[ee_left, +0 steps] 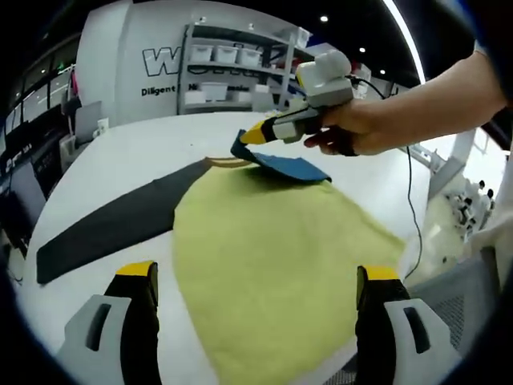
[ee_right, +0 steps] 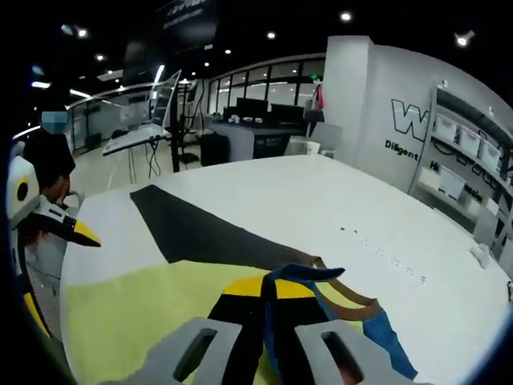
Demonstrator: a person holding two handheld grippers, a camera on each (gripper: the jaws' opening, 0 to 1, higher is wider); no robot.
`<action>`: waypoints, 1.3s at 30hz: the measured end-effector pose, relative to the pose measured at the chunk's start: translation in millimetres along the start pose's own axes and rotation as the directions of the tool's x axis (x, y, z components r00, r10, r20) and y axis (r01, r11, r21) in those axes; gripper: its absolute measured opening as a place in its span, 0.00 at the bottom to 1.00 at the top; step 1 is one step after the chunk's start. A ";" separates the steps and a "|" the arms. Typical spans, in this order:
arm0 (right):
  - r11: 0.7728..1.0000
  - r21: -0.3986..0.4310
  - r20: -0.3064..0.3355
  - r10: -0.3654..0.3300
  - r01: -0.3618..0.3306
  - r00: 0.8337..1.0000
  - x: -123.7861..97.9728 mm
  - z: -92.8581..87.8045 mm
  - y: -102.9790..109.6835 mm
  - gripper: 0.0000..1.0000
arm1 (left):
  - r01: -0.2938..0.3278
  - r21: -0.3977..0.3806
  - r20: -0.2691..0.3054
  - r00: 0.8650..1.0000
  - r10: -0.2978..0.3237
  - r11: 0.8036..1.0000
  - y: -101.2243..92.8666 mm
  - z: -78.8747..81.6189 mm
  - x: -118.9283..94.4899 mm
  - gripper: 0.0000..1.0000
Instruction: Fold the garment on the visible template until the final outline fits inside the template.
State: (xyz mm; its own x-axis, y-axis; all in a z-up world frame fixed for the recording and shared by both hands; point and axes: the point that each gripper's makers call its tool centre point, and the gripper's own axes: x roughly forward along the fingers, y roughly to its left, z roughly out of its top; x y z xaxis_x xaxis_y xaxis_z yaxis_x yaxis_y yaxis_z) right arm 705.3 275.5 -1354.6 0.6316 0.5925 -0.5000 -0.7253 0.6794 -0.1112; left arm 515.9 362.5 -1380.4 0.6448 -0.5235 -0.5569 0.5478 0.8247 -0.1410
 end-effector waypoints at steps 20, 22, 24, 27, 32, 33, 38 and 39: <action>0.993 -0.046 -0.010 0.108 -0.109 0.994 27.1 9.0 51.0 0.00 | -0.021 -0.017 -0.001 1.000 0.021 1.000 8.3 -3.5 -2.7 0.99; 0.991 -0.057 -0.016 0.120 -0.121 0.993 28.3 7.5 56.8 0.00 | -0.021 -0.020 -0.001 1.000 0.021 1.000 8.7 -4.2 -2.6 0.99; 0.986 -0.084 -0.031 0.145 -0.147 0.989 29.5 3.7 65.3 0.00 | -0.021 -0.021 -0.002 1.000 0.021 1.000 9.0 -4.6 -2.8 0.99; 0.982 -0.097 -0.036 0.159 -0.161 0.987 31.4 0.9 72.8 0.00 | -0.023 -0.023 -0.002 1.000 0.023 0.999 9.8 -5.3 -3.2 0.99; 0.978 -0.095 -0.048 0.184 -0.188 0.982 34.9 -3.4 82.8 0.00 | -0.026 -0.025 -0.004 1.000 0.025 0.999 10.7 -6.8 -3.6 0.99; 0.978 -0.094 -0.048 0.182 -0.186 0.982 35.8 -3.8 82.9 0.00 | -0.026 -0.025 -0.005 1.000 0.026 0.999 11.1 -7.2 -3.6 0.99; 0.985 -0.072 -0.057 0.155 -0.159 0.986 45.1 -1.9 76.5 0.00 | -0.027 -0.027 -0.005 1.000 0.027 0.999 12.0 -6.7 -4.0 0.99; 0.985 -0.077 -0.061 0.152 -0.157 0.986 46.4 -1.5 76.3 0.00 | -0.027 -0.028 -0.004 1.000 0.027 0.999 12.5 -6.7 -4.2 0.99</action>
State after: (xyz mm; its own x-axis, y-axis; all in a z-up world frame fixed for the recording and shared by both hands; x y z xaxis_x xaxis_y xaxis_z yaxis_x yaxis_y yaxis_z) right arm 678.8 354.1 -1387.6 0.4961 0.6617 -0.5622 -0.8341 0.5429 -0.0971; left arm 516.4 376.4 -1385.3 0.6572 -0.5000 -0.5640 0.5150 0.8443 -0.1482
